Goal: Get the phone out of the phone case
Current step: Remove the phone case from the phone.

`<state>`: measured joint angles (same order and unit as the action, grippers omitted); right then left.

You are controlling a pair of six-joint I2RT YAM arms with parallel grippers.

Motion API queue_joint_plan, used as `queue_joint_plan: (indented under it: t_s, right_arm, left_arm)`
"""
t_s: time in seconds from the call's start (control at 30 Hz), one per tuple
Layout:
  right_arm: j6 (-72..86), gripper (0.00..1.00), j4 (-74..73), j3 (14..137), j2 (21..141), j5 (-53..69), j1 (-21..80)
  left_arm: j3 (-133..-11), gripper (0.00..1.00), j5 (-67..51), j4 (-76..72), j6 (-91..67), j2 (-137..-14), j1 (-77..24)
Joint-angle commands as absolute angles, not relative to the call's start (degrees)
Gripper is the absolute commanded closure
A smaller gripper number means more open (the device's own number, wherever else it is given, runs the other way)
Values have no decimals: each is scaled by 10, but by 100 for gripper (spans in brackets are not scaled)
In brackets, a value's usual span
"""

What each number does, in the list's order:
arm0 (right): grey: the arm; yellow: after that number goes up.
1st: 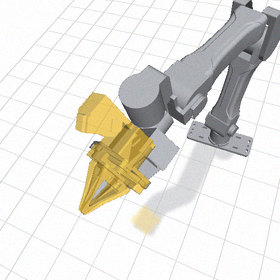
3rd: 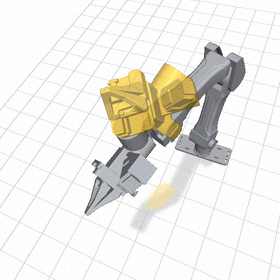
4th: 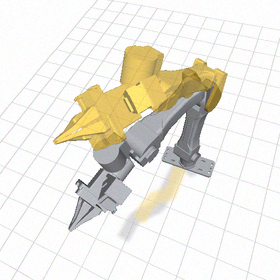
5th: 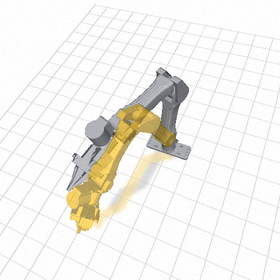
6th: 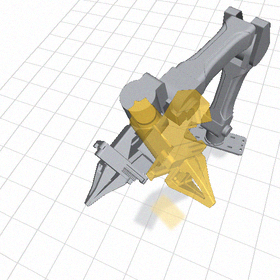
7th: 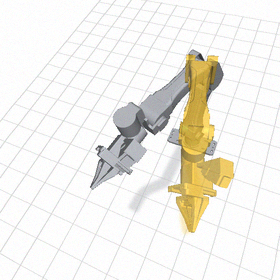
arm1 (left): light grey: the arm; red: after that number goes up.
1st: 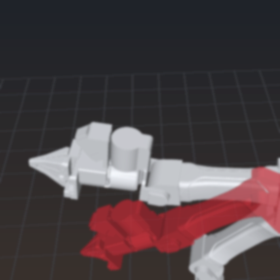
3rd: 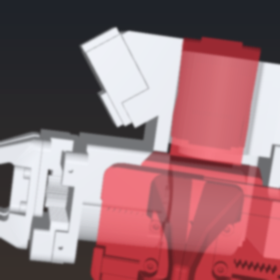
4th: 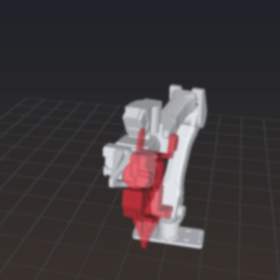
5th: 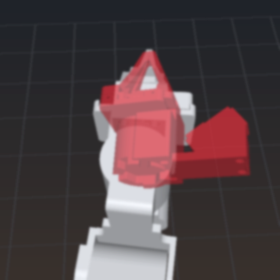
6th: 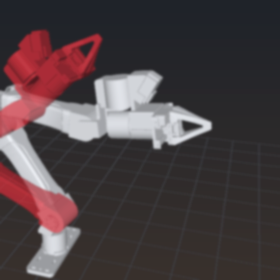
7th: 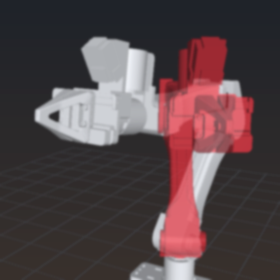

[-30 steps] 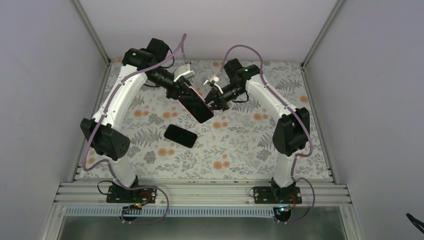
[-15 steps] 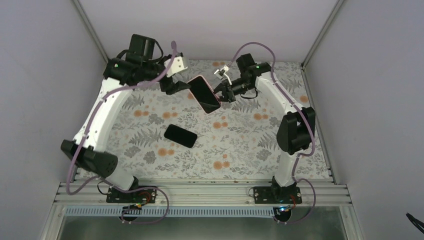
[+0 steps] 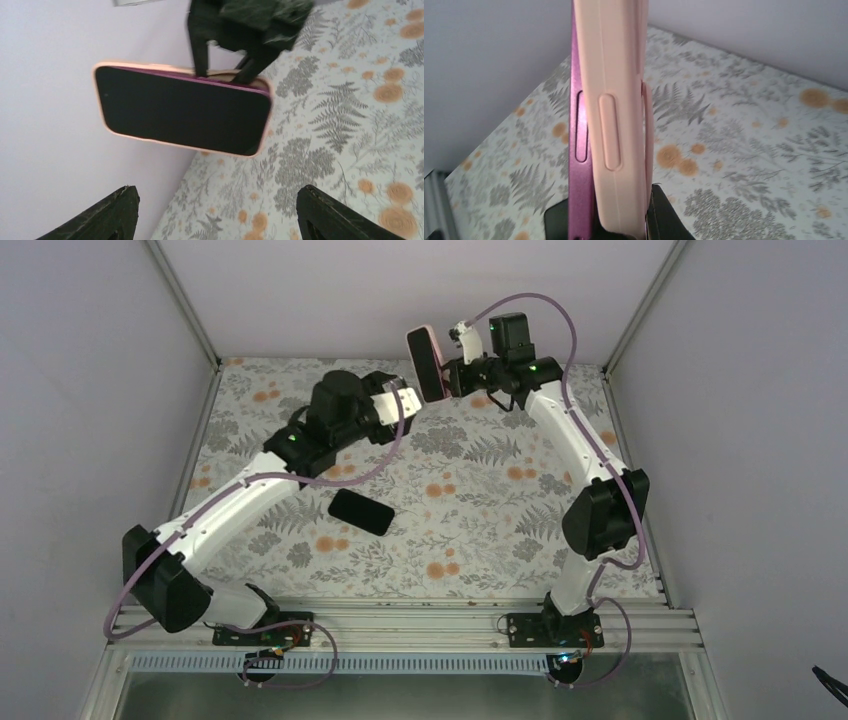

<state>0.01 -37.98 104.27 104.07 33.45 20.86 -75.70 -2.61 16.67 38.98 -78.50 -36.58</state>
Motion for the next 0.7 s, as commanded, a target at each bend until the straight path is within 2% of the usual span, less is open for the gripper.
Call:
queue_joint_plan:
  t_s: [0.0,0.23,0.4,0.67]
  right_arm:
    - [48,97,-323,1083,1050,266,206]
    - [53,97,-304,1095,1043,244,204]
    - [57,97,-310,1105,1049,253,197]
    - [64,97,-302,1105,1042,267,194]
  left_arm:
    - [-719,23,66,-14,349,-801,-410]
    - [-749,23,110,-91,303,-876,-440]
    - [-809,27,119,-83,293,-933,-443]
    - [-812,28,166,-116,275,-957,-443]
